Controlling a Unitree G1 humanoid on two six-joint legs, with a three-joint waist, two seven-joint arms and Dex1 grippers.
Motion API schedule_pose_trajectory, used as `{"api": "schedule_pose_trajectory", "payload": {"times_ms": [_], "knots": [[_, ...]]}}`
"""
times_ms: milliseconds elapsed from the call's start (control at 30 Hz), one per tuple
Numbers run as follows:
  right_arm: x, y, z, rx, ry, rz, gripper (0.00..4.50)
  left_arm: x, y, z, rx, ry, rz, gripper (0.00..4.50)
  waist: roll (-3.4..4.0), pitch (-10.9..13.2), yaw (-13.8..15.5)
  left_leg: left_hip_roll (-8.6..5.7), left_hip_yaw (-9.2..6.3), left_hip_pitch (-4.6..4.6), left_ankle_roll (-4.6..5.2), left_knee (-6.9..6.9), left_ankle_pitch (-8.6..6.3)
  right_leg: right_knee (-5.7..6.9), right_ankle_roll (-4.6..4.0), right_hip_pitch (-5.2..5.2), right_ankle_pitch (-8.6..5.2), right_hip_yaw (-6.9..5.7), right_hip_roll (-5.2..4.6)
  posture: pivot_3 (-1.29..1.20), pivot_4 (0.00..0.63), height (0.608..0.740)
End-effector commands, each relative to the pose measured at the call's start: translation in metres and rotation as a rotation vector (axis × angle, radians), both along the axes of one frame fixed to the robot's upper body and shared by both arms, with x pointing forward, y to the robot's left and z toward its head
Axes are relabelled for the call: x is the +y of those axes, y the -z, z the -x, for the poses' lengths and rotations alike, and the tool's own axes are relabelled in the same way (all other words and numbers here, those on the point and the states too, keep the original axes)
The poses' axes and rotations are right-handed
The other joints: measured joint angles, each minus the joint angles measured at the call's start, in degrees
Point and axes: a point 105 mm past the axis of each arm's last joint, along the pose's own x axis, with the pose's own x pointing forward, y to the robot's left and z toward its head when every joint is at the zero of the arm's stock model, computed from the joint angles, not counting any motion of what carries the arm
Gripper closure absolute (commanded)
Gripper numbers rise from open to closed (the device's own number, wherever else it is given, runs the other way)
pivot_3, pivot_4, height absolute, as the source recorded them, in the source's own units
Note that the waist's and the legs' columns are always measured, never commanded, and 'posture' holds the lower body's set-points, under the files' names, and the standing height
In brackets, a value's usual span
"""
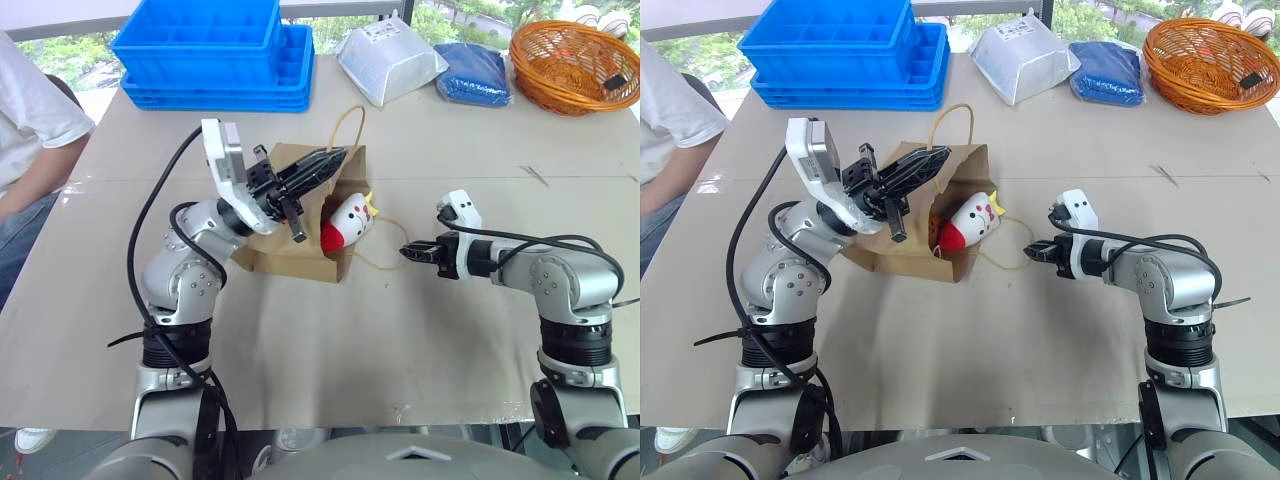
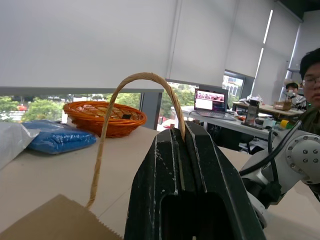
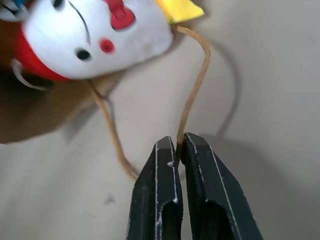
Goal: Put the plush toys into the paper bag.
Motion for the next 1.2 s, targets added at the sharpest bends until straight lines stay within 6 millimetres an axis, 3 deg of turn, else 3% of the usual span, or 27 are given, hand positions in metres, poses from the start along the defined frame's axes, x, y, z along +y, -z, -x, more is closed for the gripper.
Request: {"api": "schedule_pose_trajectory", "payload": {"times_ms": [33,200,367,533,700,900,1033,1167,1200], "knots": [[-0.002,-0.039,-0.001,-0.082,0.021,-0.162,4.46,0.002,-0.016,0.006,-0.059,-0.007,0.050,4.50,0.00,0.00,-0.01,0.00,-0.01,0.00,0.00,0.00,0.00,0.00,0.00,0.00,0.00,0.00,0.00,0.00,0.150,0.740],[-0.020,-0.138,0.006,-0.322,-0.011,-0.501,4.46,0.016,-0.050,-0.004,-0.050,-0.049,0.233,4.50,0.13,0.10,0.07,0.00,0.00,-0.14,0.00,0.10,0.00,0.07,0.01,-0.13,0.01,0.02,-0.02,0.00,0.150,0.740],[-0.019,-0.188,0.019,-0.470,-0.073,-0.582,4.46,0.028,-0.055,-0.019,0.017,-0.096,0.338,4.50,0.20,0.00,-0.03,0.00,-0.14,0.00,0.01,-0.03,-0.01,0.10,0.00,0.00,0.00,-0.12,-0.03,0.00,0.150,0.740],[-0.018,-0.192,0.028,-0.475,-0.075,-0.560,4.46,0.024,-0.054,-0.029,-0.004,-0.110,0.297,4.50,0.21,0.00,-0.09,-0.03,-0.06,-0.05,0.01,-0.03,-0.01,0.10,0.00,-0.09,0.00,-0.07,-0.06,0.00,0.150,0.740],[-0.015,-0.215,0.046,-0.476,-0.075,-0.632,4.46,0.019,-0.049,-0.039,-0.035,-0.120,0.173,4.50,0.20,0.00,-0.23,-0.05,0.03,-0.07,0.04,-0.02,0.00,0.06,0.01,-0.07,0.00,-0.03,-0.06,0.00,0.150,0.740],[0.005,-0.231,0.064,-0.518,-0.144,-0.657,4.46,0.010,-0.052,-0.052,0.016,-0.016,0.022,4.50,0.18,0.02,-0.59,0.05,0.05,-0.07,0.28,-0.02,-0.12,0.01,0.01,-0.06,-0.01,-0.01,0.16,0.00,0.150,0.740],[0.013,-0.215,0.066,-0.483,-0.184,-0.542,4.46,0.012,-0.035,-0.065,0.060,0.072,-0.136,4.50,0.18,0.01,-0.88,0.06,0.08,-0.04,0.31,0.01,-0.13,0.03,0.01,-0.03,-0.01,0.04,0.21,0.00,0.150,0.740],[0.011,-0.195,0.054,-0.451,-0.147,-0.467,4.46,0.009,-0.014,-0.086,0.096,0.093,-0.236,4.50,0.17,0.02,-0.62,-0.03,0.08,-0.06,0.34,0.01,-0.14,-0.11,0.01,0.01,-0.02,0.00,0.22,0.00,0.150,0.740],[0.007,-0.188,0.049,-0.459,-0.125,-0.428,4.50,0.007,-0.016,-0.086,0.100,0.122,-0.231,4.16,0.16,0.02,-0.65,-0.03,0.08,-0.12,0.35,0.01,-0.14,-0.16,0.01,0.01,-0.01,0.00,0.23,0.00,0.150,0.740]]}}
